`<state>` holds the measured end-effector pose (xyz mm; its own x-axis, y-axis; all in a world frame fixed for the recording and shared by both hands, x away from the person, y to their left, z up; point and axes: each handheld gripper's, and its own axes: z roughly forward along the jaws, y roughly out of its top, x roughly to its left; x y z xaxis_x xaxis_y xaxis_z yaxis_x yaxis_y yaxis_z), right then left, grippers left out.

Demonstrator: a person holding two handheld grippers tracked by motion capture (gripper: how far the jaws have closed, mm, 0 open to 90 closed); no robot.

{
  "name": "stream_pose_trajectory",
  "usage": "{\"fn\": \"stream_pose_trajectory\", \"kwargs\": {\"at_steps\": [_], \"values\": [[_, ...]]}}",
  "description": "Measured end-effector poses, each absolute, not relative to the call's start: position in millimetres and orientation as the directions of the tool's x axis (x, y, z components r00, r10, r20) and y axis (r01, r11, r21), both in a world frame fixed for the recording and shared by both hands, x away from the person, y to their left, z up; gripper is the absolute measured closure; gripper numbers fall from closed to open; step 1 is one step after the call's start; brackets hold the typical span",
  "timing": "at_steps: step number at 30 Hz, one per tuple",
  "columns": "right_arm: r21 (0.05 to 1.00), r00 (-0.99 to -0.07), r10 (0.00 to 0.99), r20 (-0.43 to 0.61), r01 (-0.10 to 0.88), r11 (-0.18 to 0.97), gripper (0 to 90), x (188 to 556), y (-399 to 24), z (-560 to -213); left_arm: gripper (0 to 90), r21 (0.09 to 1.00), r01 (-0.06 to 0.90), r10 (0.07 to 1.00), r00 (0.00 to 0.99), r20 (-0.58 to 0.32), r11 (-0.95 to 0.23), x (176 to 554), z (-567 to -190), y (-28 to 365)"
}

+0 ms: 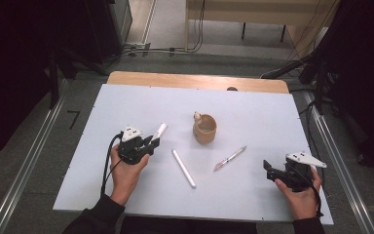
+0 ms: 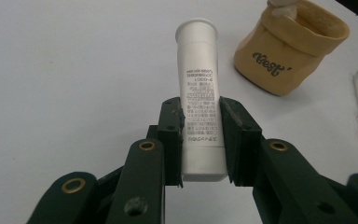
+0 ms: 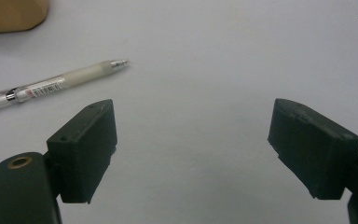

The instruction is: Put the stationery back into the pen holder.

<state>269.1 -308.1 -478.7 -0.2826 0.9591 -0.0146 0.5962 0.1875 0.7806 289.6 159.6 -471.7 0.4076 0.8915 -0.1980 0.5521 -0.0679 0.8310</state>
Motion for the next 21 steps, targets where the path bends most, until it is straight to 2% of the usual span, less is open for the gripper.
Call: {"fn": "stream_pose_trajectory", "kwargs": {"at_steps": [21], "values": [[0.81,-0.385,0.923,0.005,0.543,0.222,15.0,276,-272,-471,72.3,0.835,0.541,0.837,0.499,-0.223,-0.1,279,-471,134]]}}
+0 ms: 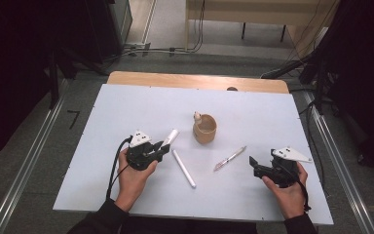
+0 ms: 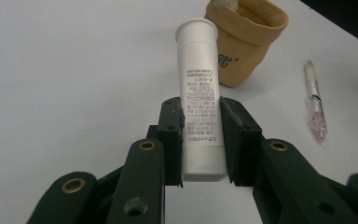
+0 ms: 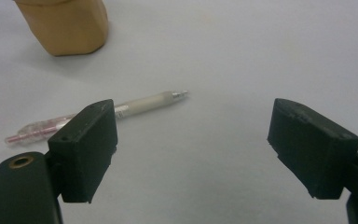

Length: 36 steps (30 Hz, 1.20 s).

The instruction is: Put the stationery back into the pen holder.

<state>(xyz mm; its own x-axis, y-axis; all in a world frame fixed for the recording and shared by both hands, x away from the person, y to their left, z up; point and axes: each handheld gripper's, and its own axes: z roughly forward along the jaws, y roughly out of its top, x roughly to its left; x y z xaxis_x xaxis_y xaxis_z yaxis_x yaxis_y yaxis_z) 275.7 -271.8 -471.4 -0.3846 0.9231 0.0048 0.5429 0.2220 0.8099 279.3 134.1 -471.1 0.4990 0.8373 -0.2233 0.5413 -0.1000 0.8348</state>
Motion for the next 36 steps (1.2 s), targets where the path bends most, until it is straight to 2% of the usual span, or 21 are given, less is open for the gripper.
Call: {"fn": "stream_pose_trajectory", "kwargs": {"at_steps": [36], "values": [[0.824,-0.476,0.877,0.058,0.519,0.227,15.5,298,-220,-464,72.3,0.848,0.512,0.787,0.577,-0.22,-0.138,282,-469,96]]}}
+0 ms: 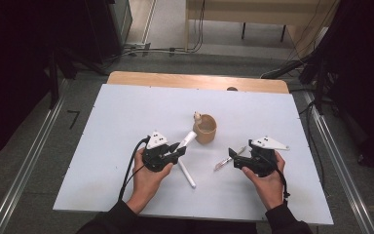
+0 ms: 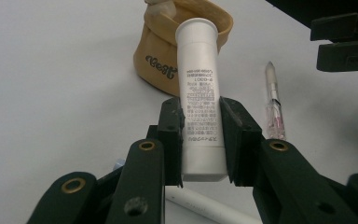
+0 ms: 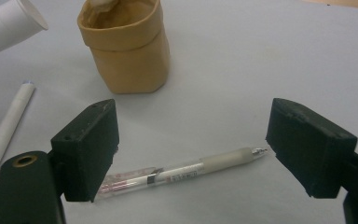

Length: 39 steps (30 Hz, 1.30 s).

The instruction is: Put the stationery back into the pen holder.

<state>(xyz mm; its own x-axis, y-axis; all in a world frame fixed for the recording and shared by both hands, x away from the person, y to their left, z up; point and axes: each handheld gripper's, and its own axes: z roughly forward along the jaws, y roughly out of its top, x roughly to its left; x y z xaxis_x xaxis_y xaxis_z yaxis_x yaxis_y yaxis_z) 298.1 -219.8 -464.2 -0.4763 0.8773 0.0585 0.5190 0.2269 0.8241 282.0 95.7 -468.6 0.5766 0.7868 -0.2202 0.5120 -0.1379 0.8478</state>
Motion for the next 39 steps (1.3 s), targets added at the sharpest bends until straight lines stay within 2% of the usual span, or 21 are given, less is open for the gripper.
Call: {"fn": "stream_pose_trajectory", "kwargs": {"at_steps": [39], "values": [[0.834,-0.554,0.819,0.149,0.515,0.197,16.1,309,-178,-458,72.2,0.853,0.49,0.744,0.635,-0.209,-0.179,282,-472,59]]}}
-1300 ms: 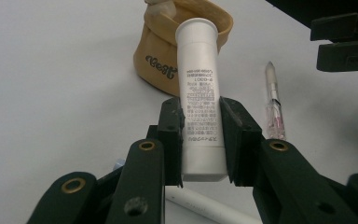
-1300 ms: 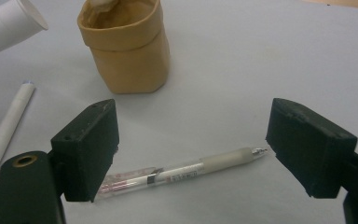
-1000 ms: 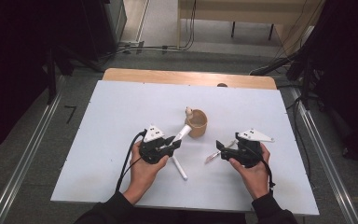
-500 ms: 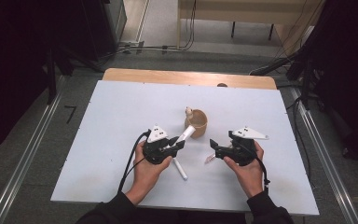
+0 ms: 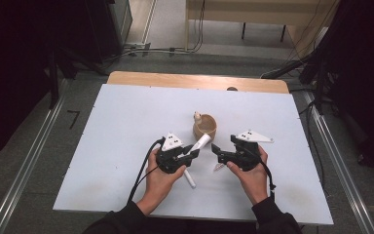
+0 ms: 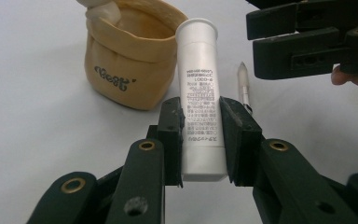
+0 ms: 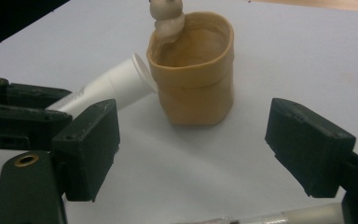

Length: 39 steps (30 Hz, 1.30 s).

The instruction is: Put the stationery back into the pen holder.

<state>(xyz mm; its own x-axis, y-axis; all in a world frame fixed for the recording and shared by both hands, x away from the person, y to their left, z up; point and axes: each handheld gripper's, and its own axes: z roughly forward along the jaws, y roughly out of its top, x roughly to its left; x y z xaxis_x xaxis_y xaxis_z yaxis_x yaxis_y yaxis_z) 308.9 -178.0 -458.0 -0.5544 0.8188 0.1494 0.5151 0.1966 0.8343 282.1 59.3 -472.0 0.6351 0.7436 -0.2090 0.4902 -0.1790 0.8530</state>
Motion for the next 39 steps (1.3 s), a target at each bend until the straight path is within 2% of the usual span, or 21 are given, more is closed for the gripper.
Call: {"fn": "stream_pose_trajectory", "kwargs": {"at_steps": [23,32,39], "values": [[0.822,-0.568,0.783,0.253,0.553,0.136,19.9,314,-164,-459,72.3,0.863,0.473,0.737,0.646,-0.201,-0.179,278,-474,43],[0.772,-0.547,0.738,0.395,0.633,0.056,28.8,319,-163,-463,72.3,0.871,0.461,0.733,0.65,-0.202,-0.169,276,-473,41],[0.747,-0.537,0.716,0.446,0.664,0.033,38.4,320,-163,-464,72.2,0.871,0.462,0.73,0.652,-0.203,-0.17,275,-473,40]]}}
